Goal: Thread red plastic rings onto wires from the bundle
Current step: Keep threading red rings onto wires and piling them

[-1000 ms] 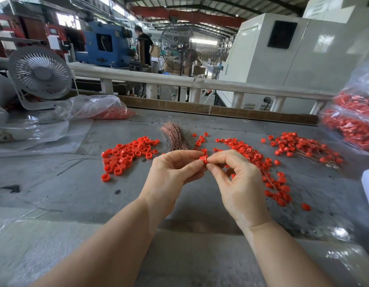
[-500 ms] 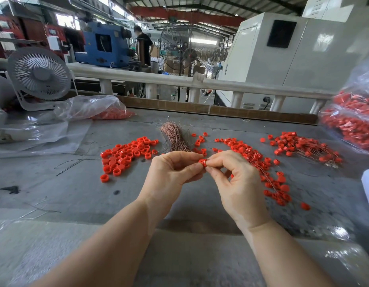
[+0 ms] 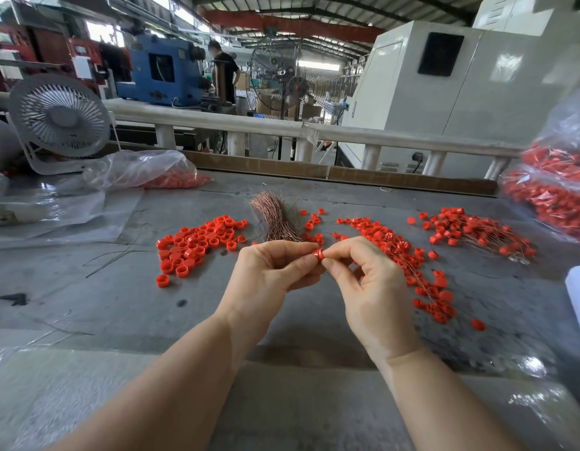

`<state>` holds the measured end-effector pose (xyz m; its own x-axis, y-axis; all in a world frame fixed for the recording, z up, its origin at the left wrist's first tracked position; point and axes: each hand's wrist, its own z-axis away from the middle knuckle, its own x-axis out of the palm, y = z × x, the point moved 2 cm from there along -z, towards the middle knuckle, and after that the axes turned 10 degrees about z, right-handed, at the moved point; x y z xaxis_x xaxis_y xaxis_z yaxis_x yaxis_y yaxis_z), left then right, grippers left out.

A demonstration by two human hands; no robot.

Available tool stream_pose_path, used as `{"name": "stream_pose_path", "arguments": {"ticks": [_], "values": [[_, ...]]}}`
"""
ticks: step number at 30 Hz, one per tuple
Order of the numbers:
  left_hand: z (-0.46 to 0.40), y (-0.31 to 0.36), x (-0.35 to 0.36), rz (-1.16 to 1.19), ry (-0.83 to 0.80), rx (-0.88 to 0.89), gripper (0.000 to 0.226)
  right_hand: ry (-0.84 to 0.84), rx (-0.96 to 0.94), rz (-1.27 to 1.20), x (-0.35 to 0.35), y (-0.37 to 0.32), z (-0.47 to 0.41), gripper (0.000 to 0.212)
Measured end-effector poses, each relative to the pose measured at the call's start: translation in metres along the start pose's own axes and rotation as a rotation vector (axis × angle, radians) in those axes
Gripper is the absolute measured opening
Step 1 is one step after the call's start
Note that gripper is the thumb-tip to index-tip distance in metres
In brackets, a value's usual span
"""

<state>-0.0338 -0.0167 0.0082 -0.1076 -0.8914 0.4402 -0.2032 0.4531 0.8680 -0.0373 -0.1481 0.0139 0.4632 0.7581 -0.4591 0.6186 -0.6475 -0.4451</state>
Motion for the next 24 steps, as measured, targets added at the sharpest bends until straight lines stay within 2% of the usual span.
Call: {"name": "stream_pose_path", "arguments": {"ticks": [17, 24], "values": [[0.0003, 0.0003, -0.0014, 0.086, 0.026, -0.12, 0.018, 0.004, -0.038, 0.115, -0.002, -0.0038, 0.0002, 0.004], [0.0001, 0.0007, -0.0009, 0.106, 0.042, -0.12, 0.011, -0.007, -0.05, 0.116, -0.0008, -0.0038, 0.0006, 0.004]]}}
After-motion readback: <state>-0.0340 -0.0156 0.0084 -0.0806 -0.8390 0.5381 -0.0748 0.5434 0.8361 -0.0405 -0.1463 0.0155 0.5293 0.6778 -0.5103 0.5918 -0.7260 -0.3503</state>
